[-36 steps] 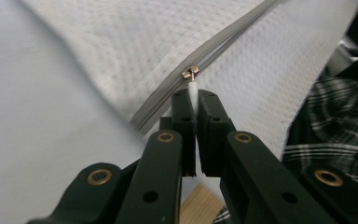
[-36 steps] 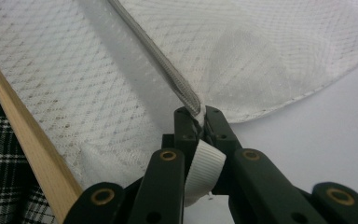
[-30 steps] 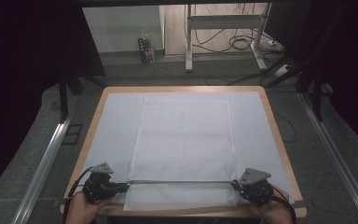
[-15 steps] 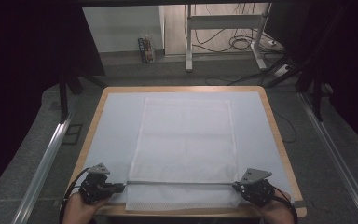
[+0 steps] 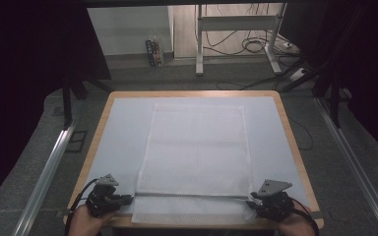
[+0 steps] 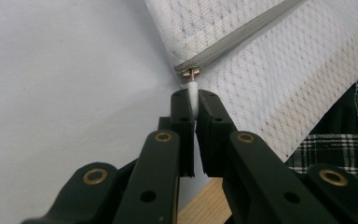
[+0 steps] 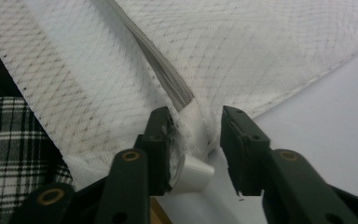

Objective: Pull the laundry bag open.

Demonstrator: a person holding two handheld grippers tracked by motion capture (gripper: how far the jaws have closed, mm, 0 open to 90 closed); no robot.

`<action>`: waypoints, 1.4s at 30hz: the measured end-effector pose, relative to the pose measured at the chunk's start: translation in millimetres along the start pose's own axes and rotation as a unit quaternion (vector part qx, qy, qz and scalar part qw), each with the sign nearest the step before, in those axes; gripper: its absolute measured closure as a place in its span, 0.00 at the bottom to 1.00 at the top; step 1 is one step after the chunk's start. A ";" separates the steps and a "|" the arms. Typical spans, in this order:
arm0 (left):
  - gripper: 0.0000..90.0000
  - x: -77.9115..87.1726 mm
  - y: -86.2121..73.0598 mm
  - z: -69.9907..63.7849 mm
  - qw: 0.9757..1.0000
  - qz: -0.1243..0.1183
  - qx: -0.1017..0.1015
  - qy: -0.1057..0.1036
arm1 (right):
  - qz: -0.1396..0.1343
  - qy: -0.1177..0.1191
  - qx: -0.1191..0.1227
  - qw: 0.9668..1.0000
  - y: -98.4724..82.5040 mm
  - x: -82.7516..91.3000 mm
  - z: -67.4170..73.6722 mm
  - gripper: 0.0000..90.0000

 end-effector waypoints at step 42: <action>0.00 37.1 -11.0 9.5 0.979 -0.129 -0.051 0.147 | -0.079 -0.040 -0.085 0.992 -10.9 29.8 -16.0 0.01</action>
Point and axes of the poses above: each handheld gripper's, and its own axes: x roughly backward along the jaws, y roughly out of its top, z roughly to its left, the point moved 8 cm from there along -x, roughly forward along the jaws, and after that the axes turned 5 degrees about -z, right-handed, at the moved point
